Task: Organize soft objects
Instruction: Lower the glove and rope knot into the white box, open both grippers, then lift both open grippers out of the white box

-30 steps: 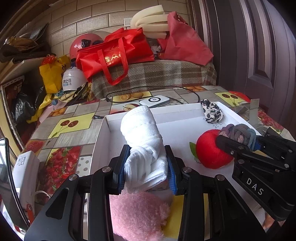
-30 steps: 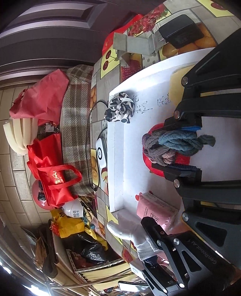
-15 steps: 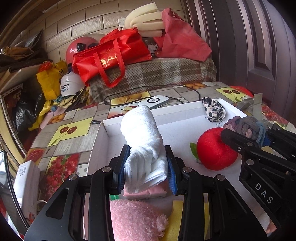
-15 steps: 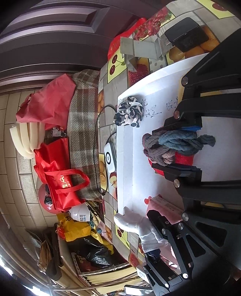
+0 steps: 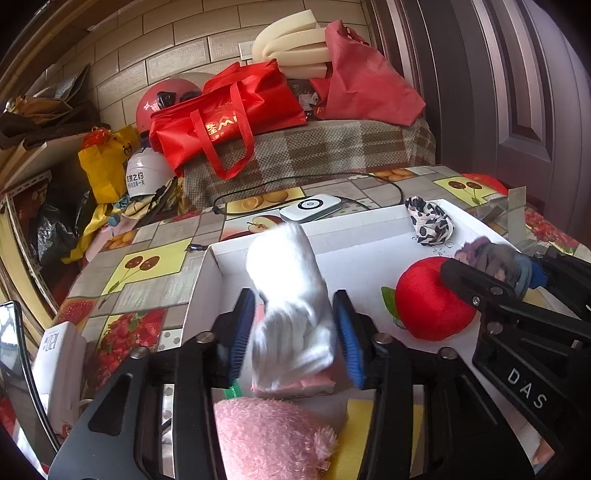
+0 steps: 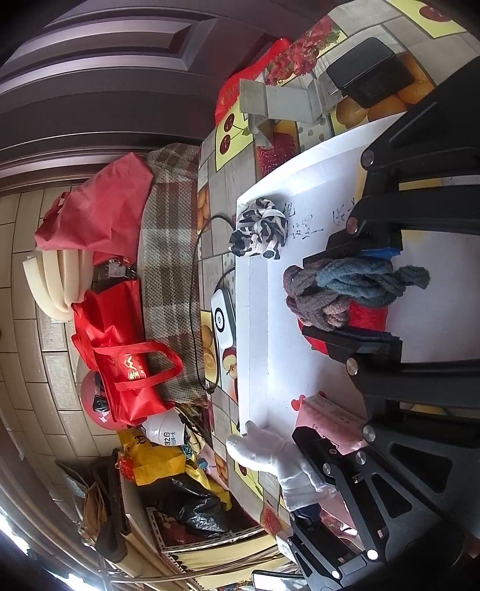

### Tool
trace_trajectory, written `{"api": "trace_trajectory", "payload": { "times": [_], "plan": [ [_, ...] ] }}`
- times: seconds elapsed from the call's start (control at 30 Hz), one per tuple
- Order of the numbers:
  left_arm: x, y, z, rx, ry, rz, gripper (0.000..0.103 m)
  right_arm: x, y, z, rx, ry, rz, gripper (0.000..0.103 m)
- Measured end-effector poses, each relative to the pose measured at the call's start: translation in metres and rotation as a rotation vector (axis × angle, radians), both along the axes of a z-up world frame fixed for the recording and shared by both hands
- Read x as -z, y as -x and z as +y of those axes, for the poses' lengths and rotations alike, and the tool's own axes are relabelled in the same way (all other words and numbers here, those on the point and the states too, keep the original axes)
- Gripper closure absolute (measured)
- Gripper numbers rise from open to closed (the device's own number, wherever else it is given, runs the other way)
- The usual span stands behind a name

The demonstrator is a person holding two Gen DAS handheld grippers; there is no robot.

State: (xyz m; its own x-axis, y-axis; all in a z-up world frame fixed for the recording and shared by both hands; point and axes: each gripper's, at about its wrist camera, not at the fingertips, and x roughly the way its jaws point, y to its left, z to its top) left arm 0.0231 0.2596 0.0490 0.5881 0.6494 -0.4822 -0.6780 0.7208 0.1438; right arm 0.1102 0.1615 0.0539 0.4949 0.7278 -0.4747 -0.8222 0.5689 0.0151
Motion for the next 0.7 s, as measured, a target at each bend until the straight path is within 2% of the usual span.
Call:
{"api": "trace_trajectory", "payload": {
  "times": [0.03,0.07,0.13,0.17,0.2,0.23,0.4,0.47,0.53,0.7],
  "plan": [
    [0.0,0.001,0.001,-0.017,0.001,-0.003,0.04,0.0,0.0,-0.001,0.008,-0.001,-0.003,0.053],
    [-0.001,0.004,0.005,-0.033,0.007,-0.013,0.036,-0.001,-0.002,-0.003,0.029,-0.008,-0.004,0.051],
    [-0.002,0.011,0.011,-0.057,0.026,-0.045,0.022,-0.001,-0.007,-0.008,0.053,-0.027,0.015,0.037],
    [-0.003,0.015,0.013,-0.065,0.035,-0.064,0.02,-0.002,-0.009,-0.01,0.065,-0.036,0.024,0.032],
    [-0.003,0.018,0.015,-0.069,0.041,-0.079,0.015,-0.002,-0.011,-0.013,0.076,-0.047,0.034,0.023],
    [-0.004,0.019,0.016,-0.077,0.042,-0.088,0.012,-0.002,-0.013,-0.015,0.079,-0.057,0.042,0.02],
    [-0.007,0.031,0.013,-0.106,0.02,-0.148,0.011,-0.004,-0.003,-0.016,0.076,-0.067,-0.005,0.018],
    [-0.01,0.04,0.011,-0.117,0.013,-0.197,0.011,-0.005,0.0,-0.016,0.072,-0.072,-0.021,0.013],
    [-0.012,0.047,0.011,-0.126,0.01,-0.233,0.008,-0.006,0.0,-0.017,0.071,-0.079,-0.028,0.0],
    [-0.013,0.051,0.011,-0.125,0.015,-0.245,0.006,-0.009,0.005,-0.024,0.064,-0.117,-0.062,0.0]
  ]
}}
